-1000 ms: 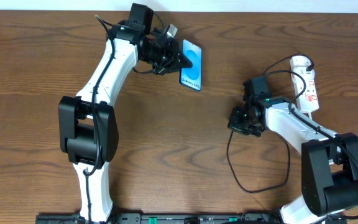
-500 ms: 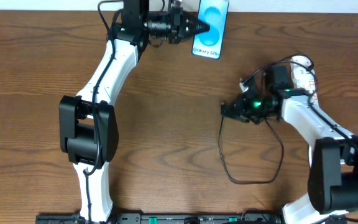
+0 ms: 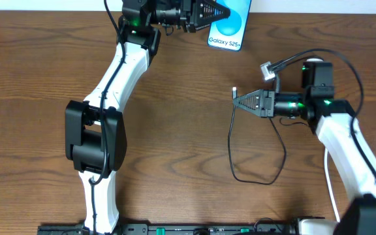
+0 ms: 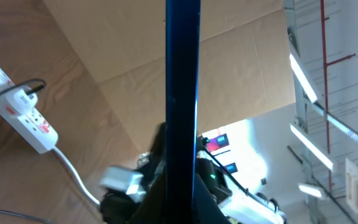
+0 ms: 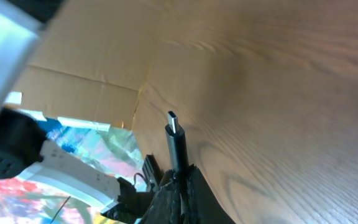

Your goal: Plug charger to phone and switch on socket

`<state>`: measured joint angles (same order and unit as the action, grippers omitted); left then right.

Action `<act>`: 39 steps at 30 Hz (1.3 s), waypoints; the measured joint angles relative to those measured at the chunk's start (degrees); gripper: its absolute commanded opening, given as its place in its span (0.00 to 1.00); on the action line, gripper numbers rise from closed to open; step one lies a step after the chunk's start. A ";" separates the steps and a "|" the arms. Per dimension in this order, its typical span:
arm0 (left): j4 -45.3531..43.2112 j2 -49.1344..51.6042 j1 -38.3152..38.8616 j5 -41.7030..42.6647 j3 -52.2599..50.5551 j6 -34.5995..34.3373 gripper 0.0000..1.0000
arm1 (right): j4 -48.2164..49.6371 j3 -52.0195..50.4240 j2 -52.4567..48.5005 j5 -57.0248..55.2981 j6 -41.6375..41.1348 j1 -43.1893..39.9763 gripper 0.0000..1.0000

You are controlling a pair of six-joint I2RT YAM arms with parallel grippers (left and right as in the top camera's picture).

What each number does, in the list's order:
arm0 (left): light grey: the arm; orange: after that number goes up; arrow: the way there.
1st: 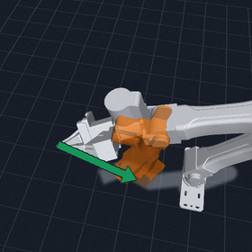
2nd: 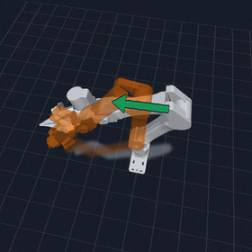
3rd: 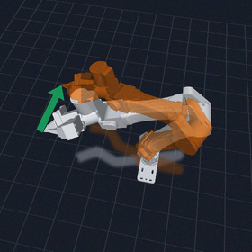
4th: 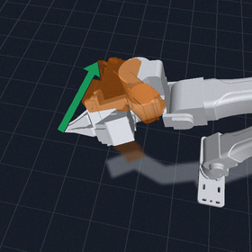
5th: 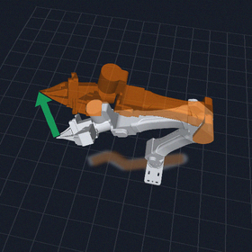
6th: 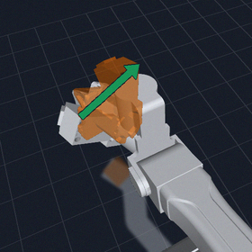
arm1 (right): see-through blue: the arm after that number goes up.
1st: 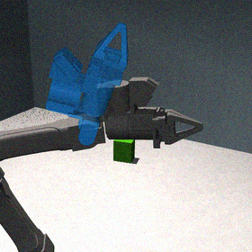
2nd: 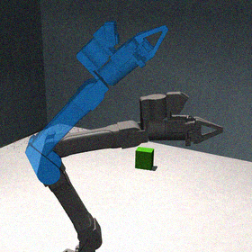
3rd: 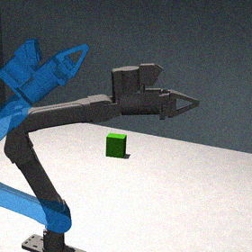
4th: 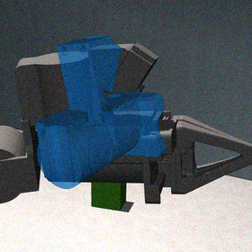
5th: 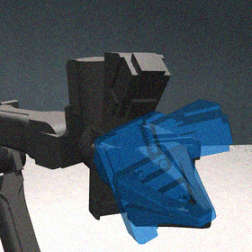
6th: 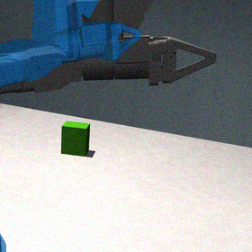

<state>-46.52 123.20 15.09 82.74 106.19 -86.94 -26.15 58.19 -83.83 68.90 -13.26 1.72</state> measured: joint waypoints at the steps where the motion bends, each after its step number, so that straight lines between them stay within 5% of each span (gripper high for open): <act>1: -0.02 0.00 0.13 -0.09 0.00 -0.55 0.07 | 0.61 0.00 2.03 -0.13 -0.94 0.00 0.01; 19: 0.00 0.00 4.46 -1.44 0.00 -2.75 0.07 | 10.27 0.00 10.91 -6.82 -15.10 1.22 0.01; 29: 1.01 0.00 4.24 -4.26 0.00 2.89 0.07 | 14.53 0.00 10.91 -7.02 -23.26 1.22 0.01; 39: 30.86 0.04 4.24 -13.31 -0.20 16.79 0.07 | 13.62 0.00 10.91 -9.29 -24.70 2.71 0.01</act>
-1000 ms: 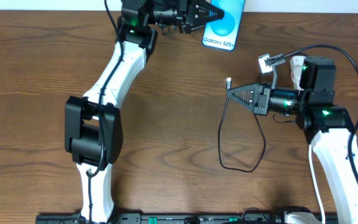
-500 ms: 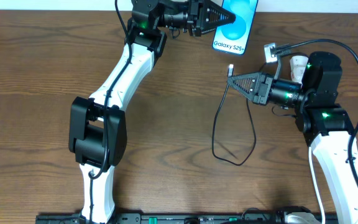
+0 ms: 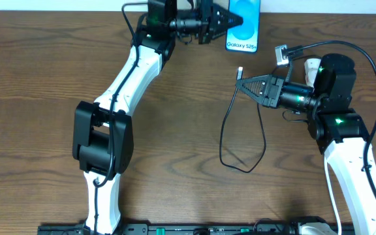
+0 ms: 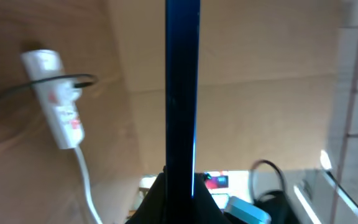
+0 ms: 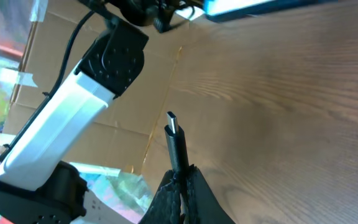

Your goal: Plug charger to phone and switch on socket

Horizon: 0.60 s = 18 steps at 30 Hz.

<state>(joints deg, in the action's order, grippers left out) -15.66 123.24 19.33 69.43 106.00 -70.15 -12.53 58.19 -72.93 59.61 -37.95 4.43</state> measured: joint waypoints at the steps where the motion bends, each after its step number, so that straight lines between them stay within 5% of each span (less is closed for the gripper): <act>1: 0.42 0.00 0.00 -0.37 -0.02 1.11 0.07 | -0.87 0.00 0.00 -0.31 0.26 0.00 0.01; 7: -4.63 -0.02 -0.04 0.33 -0.02 4.81 0.07 | -11.69 0.17 0.00 -4.94 3.76 0.00 0.01; 18: -9.03 0.00 -0.04 5.75 0.00 7.17 0.07 | -7.54 0.17 0.00 -5.66 4.98 0.00 0.01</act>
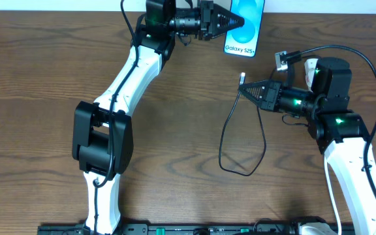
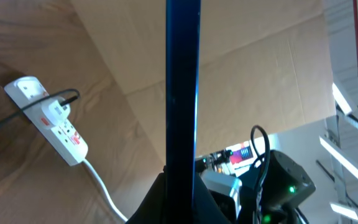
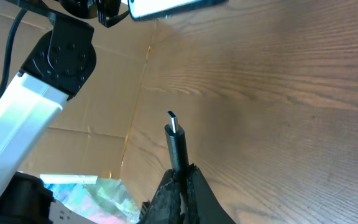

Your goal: Plug charger to phone and switch on socket

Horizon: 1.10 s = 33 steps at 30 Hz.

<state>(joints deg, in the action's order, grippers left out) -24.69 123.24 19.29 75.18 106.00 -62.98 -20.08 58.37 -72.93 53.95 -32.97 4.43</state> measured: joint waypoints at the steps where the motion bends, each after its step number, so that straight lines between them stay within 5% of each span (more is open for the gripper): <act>1: 0.00 0.00 0.04 0.48 0.00 0.04 0.07 | 0.02 0.00 0.00 0.00 0.02 0.00 0.01; 33: 0.00 -0.02 2.19 2.73 0.00 0.04 0.07 | 4.50 0.00 0.00 -4.96 0.35 1.05 0.01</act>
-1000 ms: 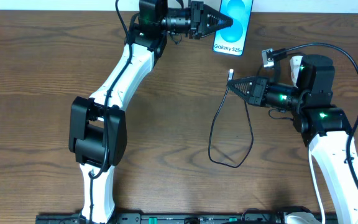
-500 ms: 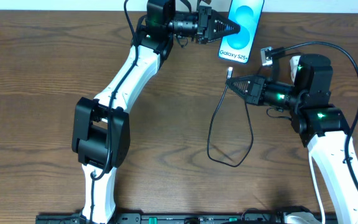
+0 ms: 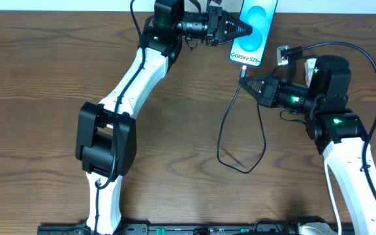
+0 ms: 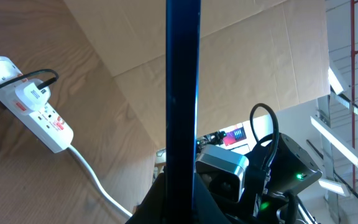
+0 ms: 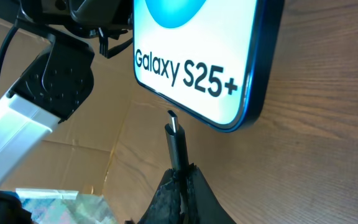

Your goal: Plug charger to phone and switch on socket

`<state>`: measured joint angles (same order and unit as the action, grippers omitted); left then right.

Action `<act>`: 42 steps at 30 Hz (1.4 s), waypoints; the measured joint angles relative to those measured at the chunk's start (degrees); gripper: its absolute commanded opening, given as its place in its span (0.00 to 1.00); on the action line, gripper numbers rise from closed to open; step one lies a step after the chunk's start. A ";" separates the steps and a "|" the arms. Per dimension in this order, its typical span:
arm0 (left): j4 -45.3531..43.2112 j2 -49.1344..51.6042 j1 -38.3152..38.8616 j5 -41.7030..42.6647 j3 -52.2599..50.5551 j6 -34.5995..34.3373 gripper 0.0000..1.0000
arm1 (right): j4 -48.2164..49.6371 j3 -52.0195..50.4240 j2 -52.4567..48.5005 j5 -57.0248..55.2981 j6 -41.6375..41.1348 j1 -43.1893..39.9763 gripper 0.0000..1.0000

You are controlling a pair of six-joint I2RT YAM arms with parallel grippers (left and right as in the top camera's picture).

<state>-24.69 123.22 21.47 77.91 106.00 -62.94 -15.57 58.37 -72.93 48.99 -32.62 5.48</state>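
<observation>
The phone, its screen reading Galaxy S25+, is held in the air at the table's far edge by my left gripper, which is shut on it. In the left wrist view the phone shows edge-on as a dark blue bar. My right gripper is shut on the black charger plug, whose silver tip sits just below the phone's bottom edge, a small gap apart. The black cable loops down over the table. The white socket strip has a charger block plugged in.
Brown cardboard walls stand beyond the wooden table. The socket strip's white lead runs across the table. The right arm's camera housing faces the left wrist at close range.
The phone has tilted and moved right and nearer to the right gripper. The plug tip, then over bare wood, is now just under the phone's bottom edge.
The left gripper held the phone at the far edge and the right gripper held the plug lower, well apart. The phone then stood farther right and the plug higher. Now the two nearly meet, the grip on each unchanged.
</observation>
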 measured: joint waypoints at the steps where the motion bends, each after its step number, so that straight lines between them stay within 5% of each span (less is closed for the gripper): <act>1: 0.00 0.00 0.00 0.00 -0.02 0.02 0.07 | 0.00 0.00 0.00 -0.02 0.00 0.00 0.01; 42: 0.00 0.02 0.00 0.02 -0.02 -3.10 0.07 | 1.01 0.00 0.00 -0.44 -3.17 0.00 0.01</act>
<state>-24.69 123.24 21.47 77.93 105.97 -66.04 -14.57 58.37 -72.93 48.56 -35.79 5.48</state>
